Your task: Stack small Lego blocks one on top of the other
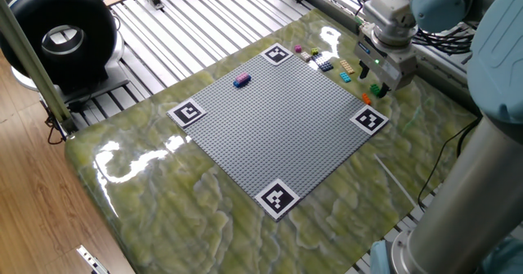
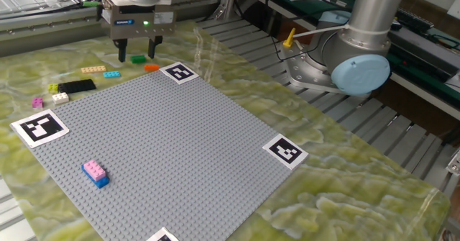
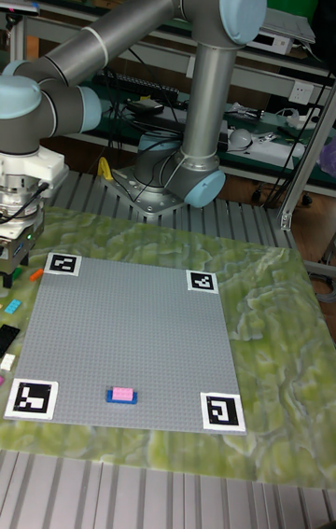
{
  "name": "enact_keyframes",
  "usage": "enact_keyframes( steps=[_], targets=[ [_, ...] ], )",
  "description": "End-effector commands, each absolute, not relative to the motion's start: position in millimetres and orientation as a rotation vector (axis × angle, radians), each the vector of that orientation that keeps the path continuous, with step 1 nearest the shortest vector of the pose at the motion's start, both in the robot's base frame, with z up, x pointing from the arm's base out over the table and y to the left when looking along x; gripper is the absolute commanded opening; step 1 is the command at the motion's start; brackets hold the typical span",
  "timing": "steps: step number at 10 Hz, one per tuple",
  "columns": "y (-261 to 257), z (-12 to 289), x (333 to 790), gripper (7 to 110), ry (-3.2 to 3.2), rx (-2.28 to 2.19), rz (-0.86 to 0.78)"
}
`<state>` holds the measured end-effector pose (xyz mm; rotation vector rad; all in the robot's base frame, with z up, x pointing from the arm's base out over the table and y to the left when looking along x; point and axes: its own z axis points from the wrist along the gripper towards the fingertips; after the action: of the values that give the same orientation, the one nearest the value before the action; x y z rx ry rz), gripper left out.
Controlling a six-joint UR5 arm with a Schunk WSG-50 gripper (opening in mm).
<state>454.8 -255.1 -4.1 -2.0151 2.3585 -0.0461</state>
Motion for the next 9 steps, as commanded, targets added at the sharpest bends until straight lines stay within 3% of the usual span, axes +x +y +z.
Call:
enact_keyframes(
  steps=[1, 6, 9],
  targets=[
    [-254, -3, 456, 66, 2.381, -1.973, -0.039],
    [-267, 2, 440, 66, 2.512, -1.949, -0.052],
    [-245, 2, 458, 66, 2.484, -1.8, -0.006]
  ],
)
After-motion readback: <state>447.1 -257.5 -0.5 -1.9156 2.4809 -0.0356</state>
